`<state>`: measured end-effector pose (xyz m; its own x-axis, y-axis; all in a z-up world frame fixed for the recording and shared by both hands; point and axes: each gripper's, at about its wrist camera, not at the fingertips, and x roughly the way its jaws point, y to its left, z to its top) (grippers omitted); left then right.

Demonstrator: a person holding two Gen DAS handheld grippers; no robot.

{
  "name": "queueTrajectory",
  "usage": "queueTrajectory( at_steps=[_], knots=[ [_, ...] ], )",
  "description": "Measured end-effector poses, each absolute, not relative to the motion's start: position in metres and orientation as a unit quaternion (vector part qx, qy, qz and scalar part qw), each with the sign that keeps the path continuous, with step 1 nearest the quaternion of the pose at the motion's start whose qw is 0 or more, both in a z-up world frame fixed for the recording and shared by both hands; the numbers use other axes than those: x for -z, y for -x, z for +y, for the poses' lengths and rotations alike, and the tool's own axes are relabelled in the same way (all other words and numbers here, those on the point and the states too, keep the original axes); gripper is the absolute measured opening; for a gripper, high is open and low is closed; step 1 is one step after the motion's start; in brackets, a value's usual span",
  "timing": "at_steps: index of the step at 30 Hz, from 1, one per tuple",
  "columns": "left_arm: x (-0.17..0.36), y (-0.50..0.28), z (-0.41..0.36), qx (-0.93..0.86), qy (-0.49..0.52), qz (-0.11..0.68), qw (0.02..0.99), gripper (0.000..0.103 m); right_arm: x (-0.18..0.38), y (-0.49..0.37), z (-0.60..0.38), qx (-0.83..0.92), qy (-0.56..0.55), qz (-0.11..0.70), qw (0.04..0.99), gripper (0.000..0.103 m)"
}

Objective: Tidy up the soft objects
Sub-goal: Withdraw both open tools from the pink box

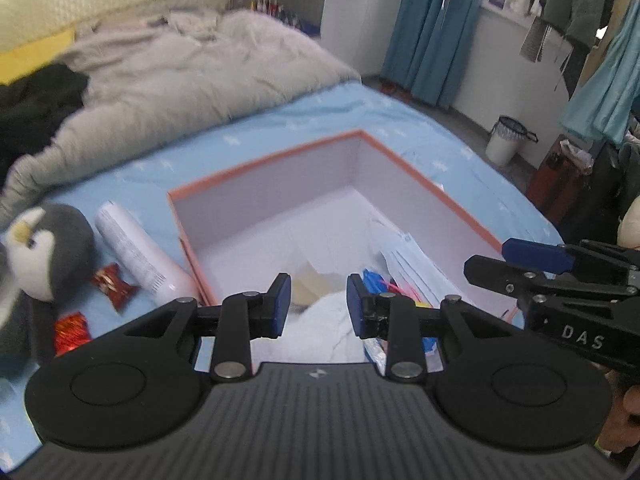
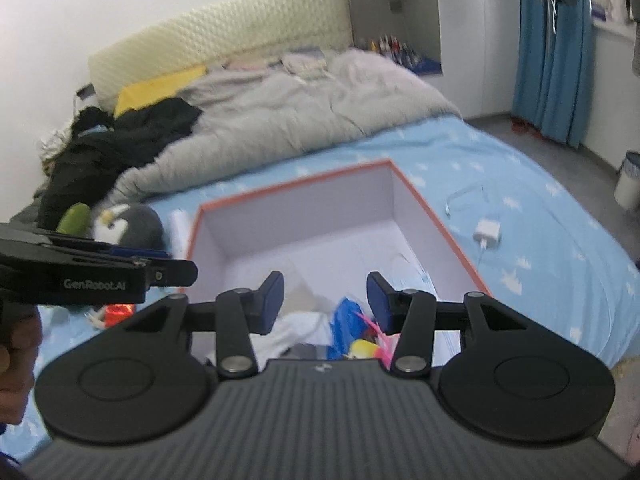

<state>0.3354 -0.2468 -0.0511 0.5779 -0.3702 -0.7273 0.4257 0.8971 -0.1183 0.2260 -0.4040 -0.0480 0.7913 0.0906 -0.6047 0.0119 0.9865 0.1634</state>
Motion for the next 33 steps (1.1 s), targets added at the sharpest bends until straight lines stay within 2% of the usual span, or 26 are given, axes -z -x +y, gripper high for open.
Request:
queueTrajectory(
  at_steps=[8, 19, 33],
  knots=[
    [0.023, -0.299, -0.199, 0.220, 0.020, 0.366, 0.904, 0.035, 0.025, -0.198, -0.376, -0.058, -0.080, 0.276, 0.956, 0.049],
    [-0.006, -0.233, -0.147, 0.206, 0.022, 0.311, 0.927, 0.035, 0.004, -0.166, -0.327, -0.104, -0.066, 0.232, 0.965, 0.049],
    [0.013, -0.165, -0.077, 0.158, 0.038, 0.300, 0.940, 0.036, 0.024, -0.124, -0.268, -0.122, -0.066, 0.227, 0.964, 0.049]
  ],
)
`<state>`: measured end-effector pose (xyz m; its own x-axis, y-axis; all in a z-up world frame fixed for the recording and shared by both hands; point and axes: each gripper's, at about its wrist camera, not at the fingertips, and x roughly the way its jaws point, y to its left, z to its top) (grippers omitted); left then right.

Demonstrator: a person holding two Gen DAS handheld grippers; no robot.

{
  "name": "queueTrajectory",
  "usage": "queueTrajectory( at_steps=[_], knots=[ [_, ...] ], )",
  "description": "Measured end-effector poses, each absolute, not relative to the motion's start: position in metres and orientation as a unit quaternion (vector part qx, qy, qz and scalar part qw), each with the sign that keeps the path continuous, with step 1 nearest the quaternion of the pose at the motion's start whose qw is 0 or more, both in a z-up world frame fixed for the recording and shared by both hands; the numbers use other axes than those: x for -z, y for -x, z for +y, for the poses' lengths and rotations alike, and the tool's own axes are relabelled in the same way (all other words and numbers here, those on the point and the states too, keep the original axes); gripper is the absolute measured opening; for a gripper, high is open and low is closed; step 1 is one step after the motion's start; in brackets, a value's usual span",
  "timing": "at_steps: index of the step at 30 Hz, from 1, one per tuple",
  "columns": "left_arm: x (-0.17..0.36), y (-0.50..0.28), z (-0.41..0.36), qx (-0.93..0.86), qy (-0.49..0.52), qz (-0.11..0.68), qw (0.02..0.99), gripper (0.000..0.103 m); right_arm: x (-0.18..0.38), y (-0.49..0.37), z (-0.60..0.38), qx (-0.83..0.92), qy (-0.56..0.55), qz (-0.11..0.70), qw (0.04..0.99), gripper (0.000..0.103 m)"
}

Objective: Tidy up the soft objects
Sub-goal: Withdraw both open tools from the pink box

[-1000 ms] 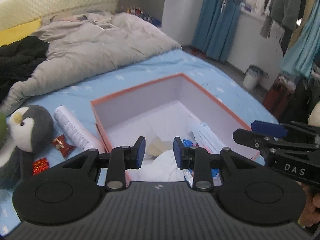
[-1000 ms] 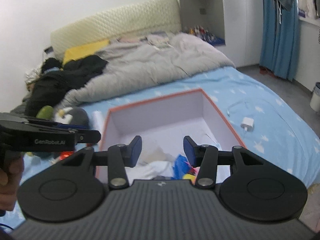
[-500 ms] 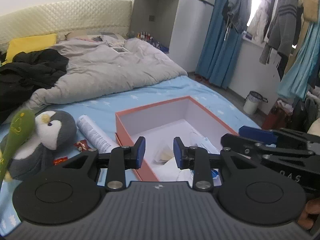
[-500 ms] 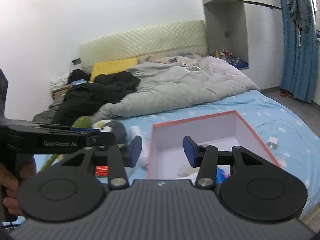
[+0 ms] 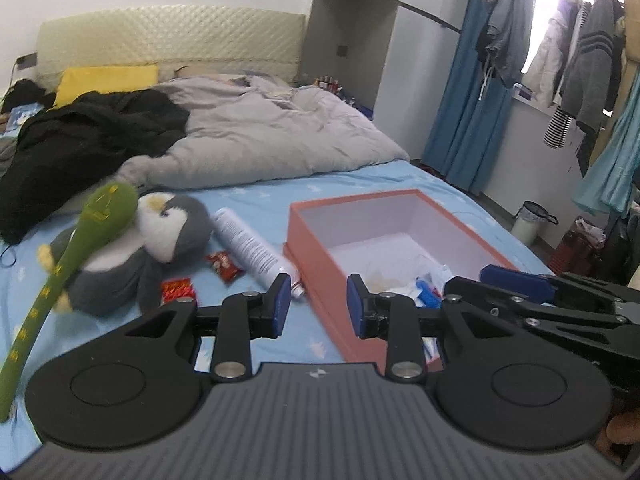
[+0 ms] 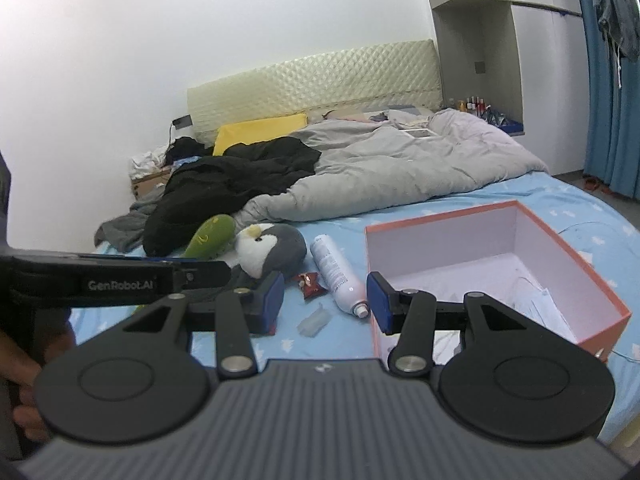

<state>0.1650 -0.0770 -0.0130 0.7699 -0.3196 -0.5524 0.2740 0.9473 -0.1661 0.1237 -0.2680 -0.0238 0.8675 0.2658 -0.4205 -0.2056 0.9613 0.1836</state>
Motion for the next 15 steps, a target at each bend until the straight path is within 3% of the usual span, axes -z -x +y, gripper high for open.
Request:
queueTrajectory(
  at_steps=[15],
  knots=[
    [0.064, -0.128, -0.020, 0.112, 0.076, 0.337, 0.932, 0.035, 0.055, -0.093, -0.217, -0.141, -0.032, 0.254, 0.956, 0.049]
  ],
)
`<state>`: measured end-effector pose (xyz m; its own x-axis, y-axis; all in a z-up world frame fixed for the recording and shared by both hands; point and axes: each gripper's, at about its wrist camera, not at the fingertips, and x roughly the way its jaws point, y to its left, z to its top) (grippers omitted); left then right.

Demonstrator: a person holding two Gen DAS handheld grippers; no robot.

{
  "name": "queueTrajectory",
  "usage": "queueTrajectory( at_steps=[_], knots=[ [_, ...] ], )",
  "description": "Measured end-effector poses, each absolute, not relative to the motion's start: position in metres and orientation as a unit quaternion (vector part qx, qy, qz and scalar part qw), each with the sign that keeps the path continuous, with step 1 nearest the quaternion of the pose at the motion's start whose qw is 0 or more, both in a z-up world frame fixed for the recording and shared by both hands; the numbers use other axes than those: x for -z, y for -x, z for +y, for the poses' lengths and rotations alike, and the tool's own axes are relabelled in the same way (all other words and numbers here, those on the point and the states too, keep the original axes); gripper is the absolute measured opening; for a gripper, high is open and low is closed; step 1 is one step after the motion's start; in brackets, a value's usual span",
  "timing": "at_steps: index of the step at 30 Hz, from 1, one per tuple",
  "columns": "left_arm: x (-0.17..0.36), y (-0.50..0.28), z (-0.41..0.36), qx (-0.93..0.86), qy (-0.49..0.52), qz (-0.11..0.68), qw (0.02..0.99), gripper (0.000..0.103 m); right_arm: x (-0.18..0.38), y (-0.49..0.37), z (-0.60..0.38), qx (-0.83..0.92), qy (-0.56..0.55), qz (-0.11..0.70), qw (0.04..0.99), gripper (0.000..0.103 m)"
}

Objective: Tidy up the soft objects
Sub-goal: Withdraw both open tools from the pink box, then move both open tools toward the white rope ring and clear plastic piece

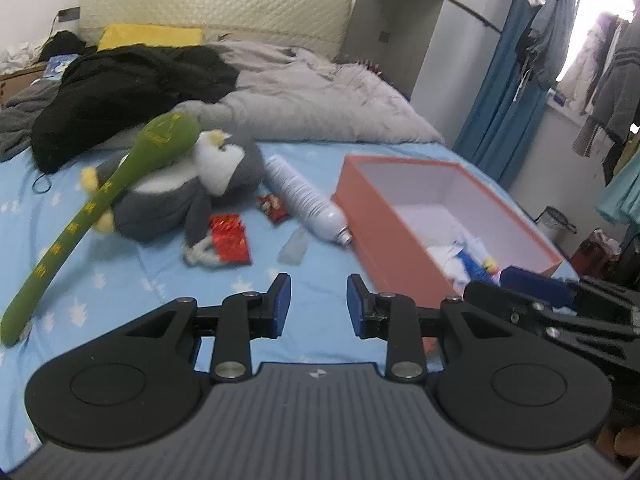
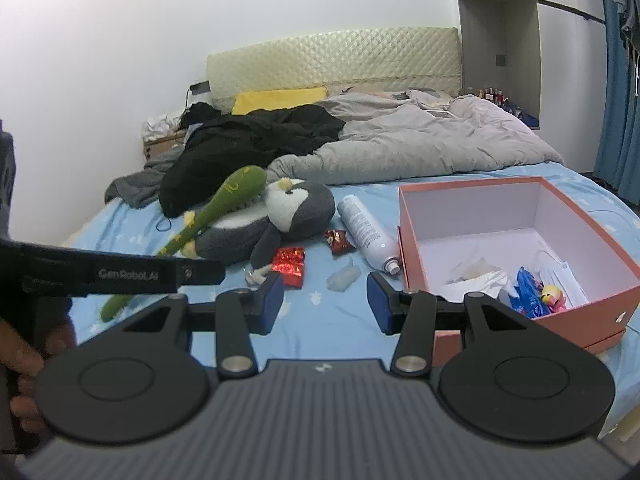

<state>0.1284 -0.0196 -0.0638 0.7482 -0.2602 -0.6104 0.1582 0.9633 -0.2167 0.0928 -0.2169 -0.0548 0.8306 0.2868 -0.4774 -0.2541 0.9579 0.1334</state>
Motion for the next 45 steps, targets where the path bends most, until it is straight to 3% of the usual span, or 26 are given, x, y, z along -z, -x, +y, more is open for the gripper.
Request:
queueTrajectory(
  at_steps=[27, 45],
  knots=[
    [0.141, -0.187, 0.039, 0.065, 0.087, 0.382, 0.918, 0.048, 0.119, -0.166, -0.167, -0.148, -0.032, 0.307, 0.940, 0.049],
    [0.203, -0.270, 0.067, 0.042, 0.109, 0.382, 0.917, 0.049, 0.178, -0.257, -0.135, -0.145, 0.009, 0.321, 0.936, 0.049]
  ],
)
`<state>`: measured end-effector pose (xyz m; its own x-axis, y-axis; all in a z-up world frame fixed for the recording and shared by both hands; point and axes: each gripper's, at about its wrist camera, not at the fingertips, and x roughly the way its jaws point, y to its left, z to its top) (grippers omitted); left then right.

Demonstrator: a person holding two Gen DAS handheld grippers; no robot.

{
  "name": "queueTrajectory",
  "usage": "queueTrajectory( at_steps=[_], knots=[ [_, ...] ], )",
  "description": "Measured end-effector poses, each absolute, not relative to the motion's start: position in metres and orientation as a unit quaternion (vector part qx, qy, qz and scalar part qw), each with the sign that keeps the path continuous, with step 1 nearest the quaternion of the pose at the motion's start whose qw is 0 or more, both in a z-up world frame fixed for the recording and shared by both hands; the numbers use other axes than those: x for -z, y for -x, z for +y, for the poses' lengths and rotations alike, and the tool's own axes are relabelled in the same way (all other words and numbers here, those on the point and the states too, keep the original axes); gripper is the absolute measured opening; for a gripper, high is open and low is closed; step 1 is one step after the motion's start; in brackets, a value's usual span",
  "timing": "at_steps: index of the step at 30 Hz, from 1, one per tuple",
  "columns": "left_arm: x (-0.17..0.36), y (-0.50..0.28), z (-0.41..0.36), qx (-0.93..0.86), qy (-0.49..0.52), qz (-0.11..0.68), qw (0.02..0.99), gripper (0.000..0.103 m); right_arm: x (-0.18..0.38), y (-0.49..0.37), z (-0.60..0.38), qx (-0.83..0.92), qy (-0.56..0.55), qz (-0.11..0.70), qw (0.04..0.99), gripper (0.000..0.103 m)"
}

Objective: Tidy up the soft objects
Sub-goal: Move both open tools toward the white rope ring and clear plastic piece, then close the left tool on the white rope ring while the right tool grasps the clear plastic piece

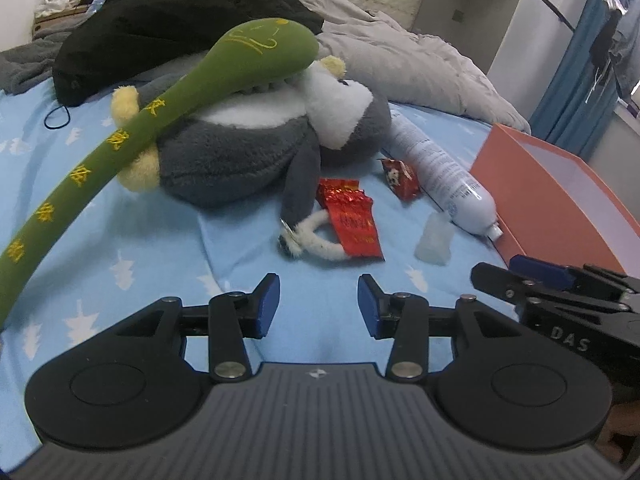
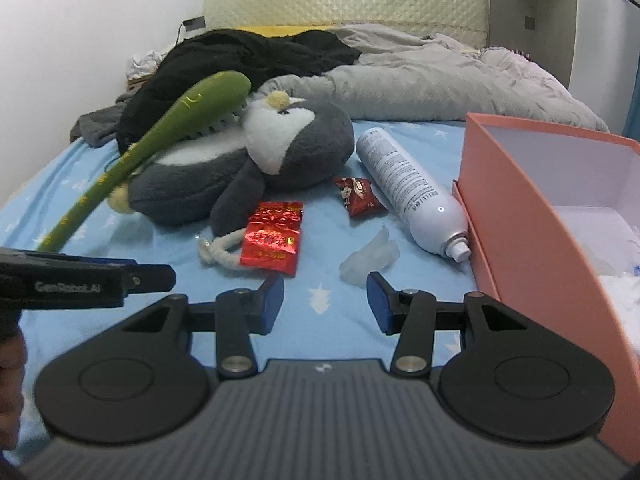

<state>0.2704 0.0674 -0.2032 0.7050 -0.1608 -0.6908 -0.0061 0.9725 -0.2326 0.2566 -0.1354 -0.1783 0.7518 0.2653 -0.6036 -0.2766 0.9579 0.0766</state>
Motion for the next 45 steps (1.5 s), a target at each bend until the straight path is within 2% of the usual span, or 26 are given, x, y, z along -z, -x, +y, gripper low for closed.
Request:
queueTrajectory(
  at_steps=[11, 13, 14, 15, 25, 28, 31, 32, 35, 45],
  knots=[
    [0.237, -0.324, 0.075, 0.023, 0.131, 0.388, 0.912, 0.049, 0.221, -0.310, -0.135, -0.103, -0.008, 0.356, 0.929, 0.049],
    [0.241, -0.329, 0.079, 0.021, 0.147, 0.388, 0.910, 0.049, 0.228, -0.318, -0.136, -0.100, -0.015, 0.363, 0.926, 0.053],
    [0.243, -0.332, 0.082, 0.021, 0.158, 0.387, 0.908, 0.049, 0.231, -0.322, -0.135, -0.100, -0.019, 0.367, 0.925, 0.059],
    [0.245, -0.334, 0.083, 0.022, 0.166, 0.388, 0.906, 0.049, 0.233, -0.324, -0.135, -0.100, -0.020, 0.370, 0.924, 0.062],
    [0.258, -0.350, 0.084, 0.017, 0.204, 0.378, 0.903, 0.049, 0.245, -0.341, -0.127, -0.093, -0.029, 0.358, 0.929, 0.062],
    [0.259, -0.353, 0.080, 0.013, 0.185, 0.380, 0.906, 0.043, 0.247, -0.344, -0.120, -0.093, -0.009, 0.355, 0.930, 0.063],
    [0.258, -0.354, 0.070, 0.005, 0.140, 0.384, 0.913, 0.032, 0.247, -0.345, -0.114, -0.084, 0.014, 0.356, 0.931, 0.050],
    [0.258, -0.354, 0.069, 0.004, 0.136, 0.386, 0.913, 0.031, 0.247, -0.345, -0.113, -0.082, 0.017, 0.356, 0.931, 0.041],
    [0.256, -0.352, 0.072, 0.007, 0.140, 0.387, 0.911, 0.025, 0.246, -0.345, -0.113, -0.082, 0.017, 0.359, 0.930, 0.032],
    [0.235, -0.316, 0.080, -0.008, 0.159, 0.383, 0.910, 0.022, 0.225, -0.316, -0.124, -0.096, -0.004, 0.361, 0.928, 0.030]
  ],
)
